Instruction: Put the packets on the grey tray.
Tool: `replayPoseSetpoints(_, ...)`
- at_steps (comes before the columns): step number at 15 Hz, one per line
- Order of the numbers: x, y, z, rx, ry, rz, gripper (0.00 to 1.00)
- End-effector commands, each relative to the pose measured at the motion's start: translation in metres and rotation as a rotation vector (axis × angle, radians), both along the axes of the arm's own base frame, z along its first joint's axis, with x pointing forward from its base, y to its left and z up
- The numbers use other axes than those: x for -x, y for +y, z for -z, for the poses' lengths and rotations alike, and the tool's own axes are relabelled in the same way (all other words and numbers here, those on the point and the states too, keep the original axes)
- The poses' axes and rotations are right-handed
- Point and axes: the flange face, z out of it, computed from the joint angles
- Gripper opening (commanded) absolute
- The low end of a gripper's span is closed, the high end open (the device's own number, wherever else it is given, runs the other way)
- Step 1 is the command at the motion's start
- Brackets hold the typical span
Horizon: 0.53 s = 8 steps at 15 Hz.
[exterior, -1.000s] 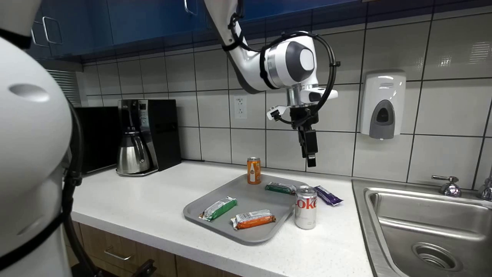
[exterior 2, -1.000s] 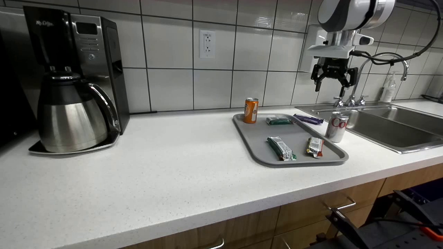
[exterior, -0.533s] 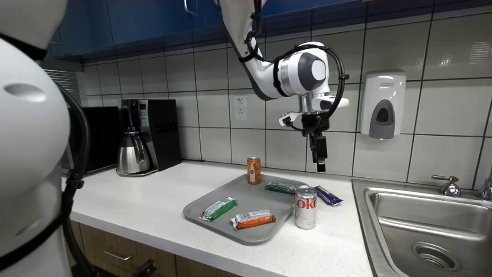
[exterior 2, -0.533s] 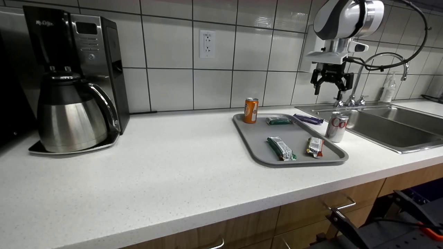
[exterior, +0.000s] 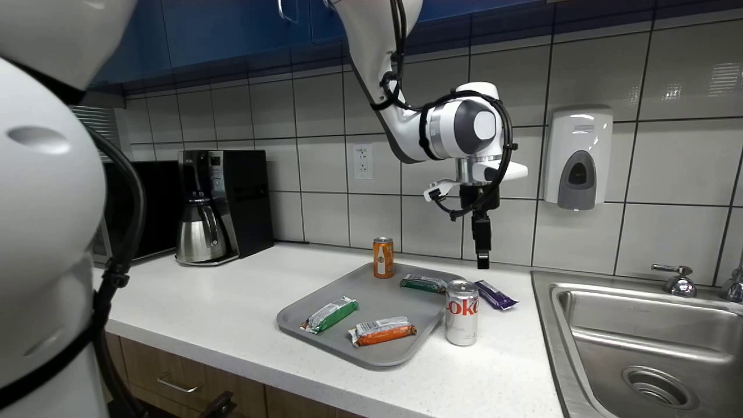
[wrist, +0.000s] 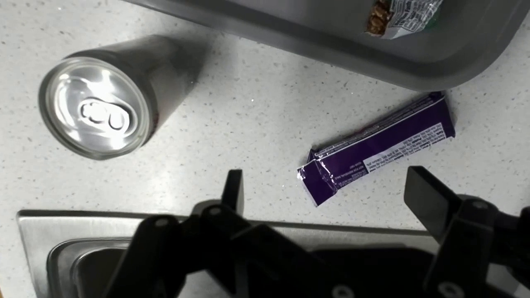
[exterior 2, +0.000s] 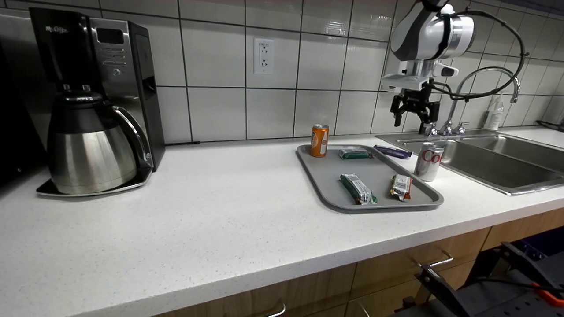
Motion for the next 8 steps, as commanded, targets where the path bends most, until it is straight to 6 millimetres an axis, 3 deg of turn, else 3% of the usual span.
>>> replayPoseSetpoints(1, -0.020, -0.005, 0.003, -0.022, -0.026, 0.078, 1.00)
replayPoseSetpoints(8, -0.045, -0.014, 0.029, -0.054, -0.051, 0.217, 1.00)
